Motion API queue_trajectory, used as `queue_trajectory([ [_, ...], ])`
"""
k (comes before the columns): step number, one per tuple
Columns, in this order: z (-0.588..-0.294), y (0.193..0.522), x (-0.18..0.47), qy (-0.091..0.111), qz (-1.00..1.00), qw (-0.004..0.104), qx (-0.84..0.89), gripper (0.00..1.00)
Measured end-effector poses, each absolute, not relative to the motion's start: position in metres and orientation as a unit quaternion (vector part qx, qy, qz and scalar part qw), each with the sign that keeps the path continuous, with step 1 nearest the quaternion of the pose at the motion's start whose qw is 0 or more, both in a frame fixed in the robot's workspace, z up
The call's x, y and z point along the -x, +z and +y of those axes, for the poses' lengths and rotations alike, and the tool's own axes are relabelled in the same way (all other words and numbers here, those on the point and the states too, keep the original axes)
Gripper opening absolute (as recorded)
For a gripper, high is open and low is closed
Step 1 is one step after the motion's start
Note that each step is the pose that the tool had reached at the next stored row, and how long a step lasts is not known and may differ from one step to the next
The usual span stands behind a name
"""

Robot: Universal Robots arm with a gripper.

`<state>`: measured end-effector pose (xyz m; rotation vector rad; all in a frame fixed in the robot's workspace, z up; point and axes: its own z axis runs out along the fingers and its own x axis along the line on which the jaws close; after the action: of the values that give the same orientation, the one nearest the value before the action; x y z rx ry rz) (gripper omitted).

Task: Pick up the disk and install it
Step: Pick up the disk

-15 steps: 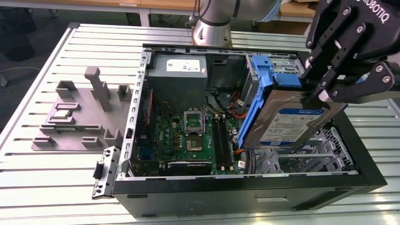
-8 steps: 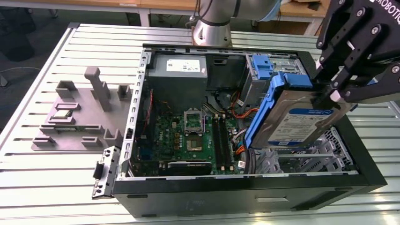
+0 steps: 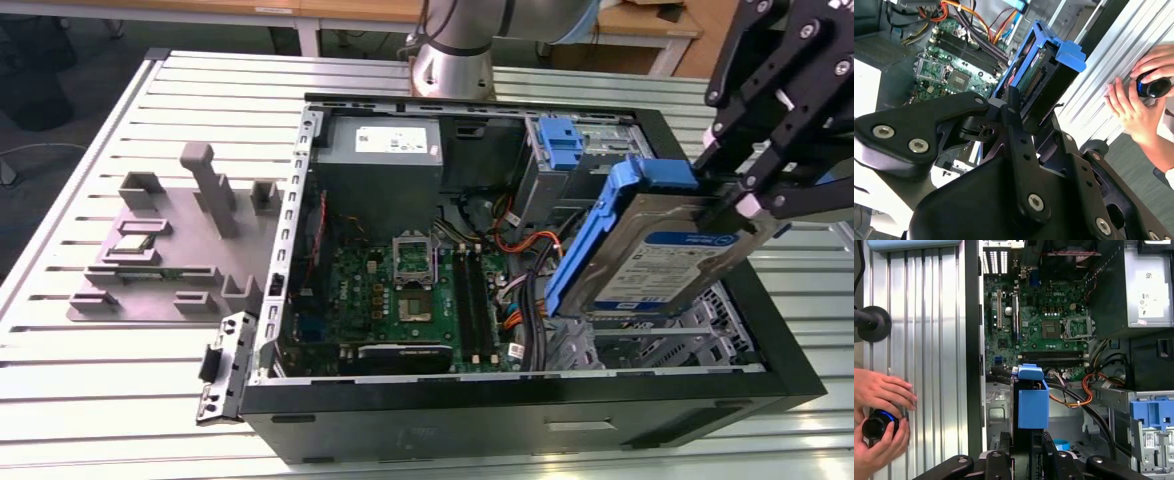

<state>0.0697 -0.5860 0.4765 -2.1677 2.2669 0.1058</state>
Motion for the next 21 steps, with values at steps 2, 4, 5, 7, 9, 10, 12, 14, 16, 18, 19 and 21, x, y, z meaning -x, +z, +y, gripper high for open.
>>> queue_trajectory([
  [2, -0.586, 0.476, -0.075, 0.034, 0.722, 0.002, 0.691, 0.35],
  [4, -0.586, 0.476, -0.081, 0.034, 0.722, 0.002, 0.691, 0.35],
  [5, -0.586, 0.476, -0.083, 0.034, 0.722, 0.002, 0.691, 0.35],
  [7, -0.586, 0.476, -0.089, 0.034, 0.722, 0.002, 0.691, 0.35],
  [9, -0.586, 0.476, -0.095, 0.034, 0.722, 0.002, 0.691, 0.35],
  [10, -0.586, 0.476, -0.097, 0.034, 0.722, 0.002, 0.691, 0.35],
  [12, -0.586, 0.475, -0.102, 0.034, 0.722, 0.002, 0.691, 0.35],
  [14, -0.586, 0.475, -0.106, 0.034, 0.722, 0.002, 0.691, 0.35],
  [16, -0.586, 0.474, -0.110, 0.034, 0.722, 0.002, 0.691, 0.35],
  [18, -0.586, 0.472, -0.112, 0.034, 0.722, 0.002, 0.691, 0.35],
  [19, -0.586, 0.471, -0.112, 0.034, 0.722, 0.002, 0.691, 0.35],
  [21, -0.586, 0.469, -0.113, 0.034, 0.722, 0.002, 0.691, 0.35],
])
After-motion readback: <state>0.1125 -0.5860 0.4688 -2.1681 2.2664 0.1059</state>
